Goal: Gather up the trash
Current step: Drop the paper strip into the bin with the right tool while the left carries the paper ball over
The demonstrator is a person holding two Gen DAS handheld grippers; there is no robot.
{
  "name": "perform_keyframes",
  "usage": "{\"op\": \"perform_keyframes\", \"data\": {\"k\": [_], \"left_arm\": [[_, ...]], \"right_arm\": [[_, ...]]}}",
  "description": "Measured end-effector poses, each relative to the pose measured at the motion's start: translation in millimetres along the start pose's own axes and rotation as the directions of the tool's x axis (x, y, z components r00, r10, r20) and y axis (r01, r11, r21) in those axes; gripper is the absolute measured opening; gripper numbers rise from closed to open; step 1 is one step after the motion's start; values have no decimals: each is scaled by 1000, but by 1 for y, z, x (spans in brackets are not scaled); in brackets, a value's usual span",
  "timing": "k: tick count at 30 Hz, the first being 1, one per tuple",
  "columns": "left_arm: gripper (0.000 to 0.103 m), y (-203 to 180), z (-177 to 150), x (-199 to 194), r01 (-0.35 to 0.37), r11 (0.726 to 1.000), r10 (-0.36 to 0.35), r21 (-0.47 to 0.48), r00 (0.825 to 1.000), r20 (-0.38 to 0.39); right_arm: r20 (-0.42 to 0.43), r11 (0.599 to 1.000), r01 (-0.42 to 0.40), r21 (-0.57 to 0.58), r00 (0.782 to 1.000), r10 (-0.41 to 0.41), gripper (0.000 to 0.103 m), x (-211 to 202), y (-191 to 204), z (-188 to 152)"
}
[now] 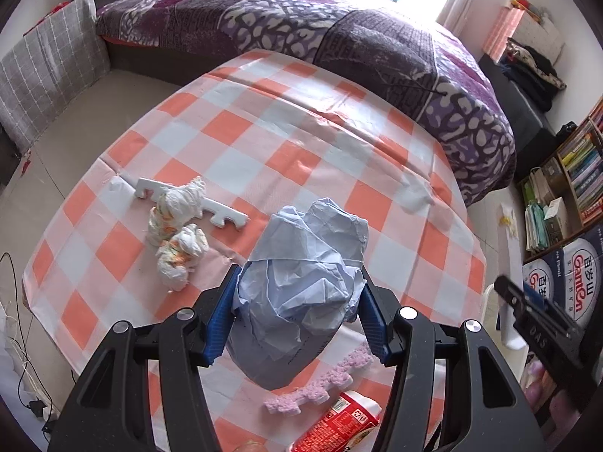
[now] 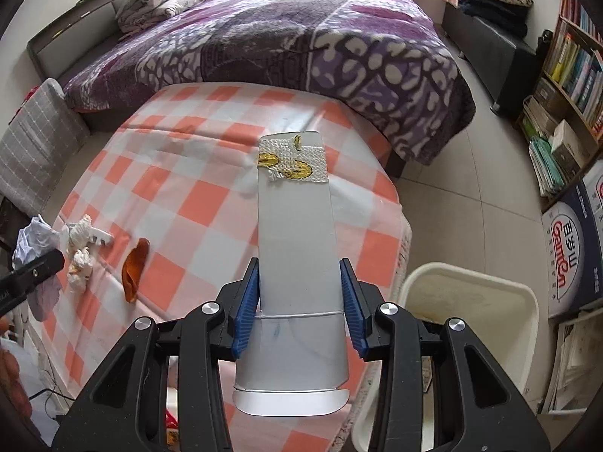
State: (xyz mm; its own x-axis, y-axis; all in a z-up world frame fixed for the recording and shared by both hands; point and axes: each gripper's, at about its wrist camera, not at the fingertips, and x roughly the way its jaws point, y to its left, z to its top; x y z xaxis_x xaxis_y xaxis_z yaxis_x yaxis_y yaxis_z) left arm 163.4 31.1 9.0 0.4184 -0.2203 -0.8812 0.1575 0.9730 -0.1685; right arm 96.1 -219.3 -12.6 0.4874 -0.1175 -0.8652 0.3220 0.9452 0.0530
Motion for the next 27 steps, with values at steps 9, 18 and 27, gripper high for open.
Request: {"op": "perform_keyframes", "data": {"k": [9,18,27], "left_arm": [[57,-45,-7,11,30,997,-30,64,1000,-7],[57,-104,-17,8,86,983,-92,163,995,28],[57,-166,-43,17,145,949,-155,278,988,14]], "right_arm": [[5,994,43,97,999,-44,39,-11,-50,-12],[12,980,62,188,998,-65,39,-22,-94,-13],[-7,959,101,265,995,-103,39,-26,-137,-17]]}}
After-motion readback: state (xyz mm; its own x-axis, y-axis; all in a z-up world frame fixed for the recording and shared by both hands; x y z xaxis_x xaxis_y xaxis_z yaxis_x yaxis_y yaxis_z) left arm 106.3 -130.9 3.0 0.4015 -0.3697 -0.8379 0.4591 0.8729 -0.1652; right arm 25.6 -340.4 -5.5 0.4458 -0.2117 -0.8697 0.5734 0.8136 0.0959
